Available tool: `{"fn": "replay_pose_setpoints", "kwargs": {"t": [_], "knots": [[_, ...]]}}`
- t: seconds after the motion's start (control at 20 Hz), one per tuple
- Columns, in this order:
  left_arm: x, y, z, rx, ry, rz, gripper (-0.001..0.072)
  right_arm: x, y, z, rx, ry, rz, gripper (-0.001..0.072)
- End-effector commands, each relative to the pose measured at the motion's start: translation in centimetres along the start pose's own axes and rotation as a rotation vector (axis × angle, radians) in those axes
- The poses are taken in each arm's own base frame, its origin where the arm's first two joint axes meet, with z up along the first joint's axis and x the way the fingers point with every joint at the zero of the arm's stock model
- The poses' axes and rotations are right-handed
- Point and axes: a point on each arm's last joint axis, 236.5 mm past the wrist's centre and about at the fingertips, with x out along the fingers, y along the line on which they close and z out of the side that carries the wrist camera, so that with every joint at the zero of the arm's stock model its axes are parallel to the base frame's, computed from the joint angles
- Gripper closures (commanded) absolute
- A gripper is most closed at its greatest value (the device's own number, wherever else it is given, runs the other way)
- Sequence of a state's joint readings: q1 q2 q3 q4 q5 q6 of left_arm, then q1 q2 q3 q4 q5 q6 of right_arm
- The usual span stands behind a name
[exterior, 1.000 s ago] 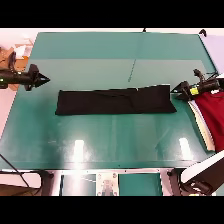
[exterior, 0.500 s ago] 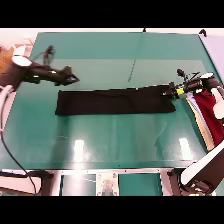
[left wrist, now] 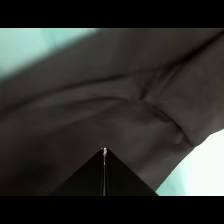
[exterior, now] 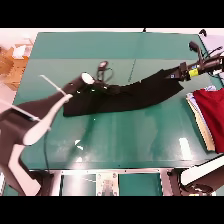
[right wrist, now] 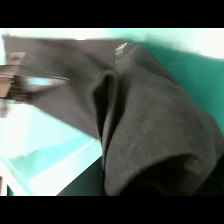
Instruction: Fold the shirts.
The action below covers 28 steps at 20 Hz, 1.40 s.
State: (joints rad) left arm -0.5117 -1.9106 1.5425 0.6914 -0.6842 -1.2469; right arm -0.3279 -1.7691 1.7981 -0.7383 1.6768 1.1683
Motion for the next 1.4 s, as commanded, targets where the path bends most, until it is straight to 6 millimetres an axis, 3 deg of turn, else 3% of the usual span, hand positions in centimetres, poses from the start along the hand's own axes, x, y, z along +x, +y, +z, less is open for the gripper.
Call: {"fn": "replay_pose_setpoints", "kwargs": {"t": [0.0,0.35,0.5,0.6,0.7,0.75,0.85,0.95,1.1,1.2,1.3,1.35], "knots": [[4.7,-2.8,-1.8,-0.003,0.057,-0.044,0.0685,-1.6,7.0,-1.0,-0.109,0.004,0.013,0.0693],[5.3,-2.9,-1.5,-0.058,0.052,-0.049,0.0685,-1.6,13.5,-1.7,-0.148,-0.003,0.077,0.0693],[4.6,-4.6,-2.2,-0.075,0.114,-0.107,0.0683,-0.7,14.9,-2.0,-0.143,0.017,0.103,0.0693],[2.0,-5.7,-2.7,-0.046,0.230,-0.164,0.0684,0.1,15.7,-2.1,-0.135,0.028,0.109,0.0693],[-3.0,-4.9,-2.1,-0.002,0.348,-0.194,0.0684,1.2,16.8,-1.8,-0.126,0.027,0.115,0.0693],[-5.9,-3.4,-1.5,0.009,0.396,-0.163,0.0684,1.9,17.4,-1.6,-0.121,0.023,0.118,0.0693],[-12.7,2.6,-0.2,-0.021,0.465,0.022,0.0684,4.2,19.1,-0.7,-0.101,-0.004,0.122,0.0692],[-19.7,7.8,1.3,-0.095,0.443,0.176,0.0684,7.7,20.5,-0.6,-0.085,0.002,0.114,0.0692],[-27.2,11.2,3.7,-0.202,0.309,0.231,0.0684,16.6,23.2,-1.5,-0.069,0.058,0.120,0.0692],[-30.4,12.5,4.4,-0.235,0.247,0.249,0.0684,24.4,25.4,-2.9,-0.057,0.075,0.144,0.0691],[-31.4,13.2,5.0,-0.250,0.209,0.253,0.0684,33.1,27.9,-3.9,-0.019,0.013,0.193,0.0690],[-31.5,13.5,5.4,-0.247,0.188,0.256,0.0684,37.1,28.5,-4.6,-0.011,-0.037,0.193,0.0583]]}}
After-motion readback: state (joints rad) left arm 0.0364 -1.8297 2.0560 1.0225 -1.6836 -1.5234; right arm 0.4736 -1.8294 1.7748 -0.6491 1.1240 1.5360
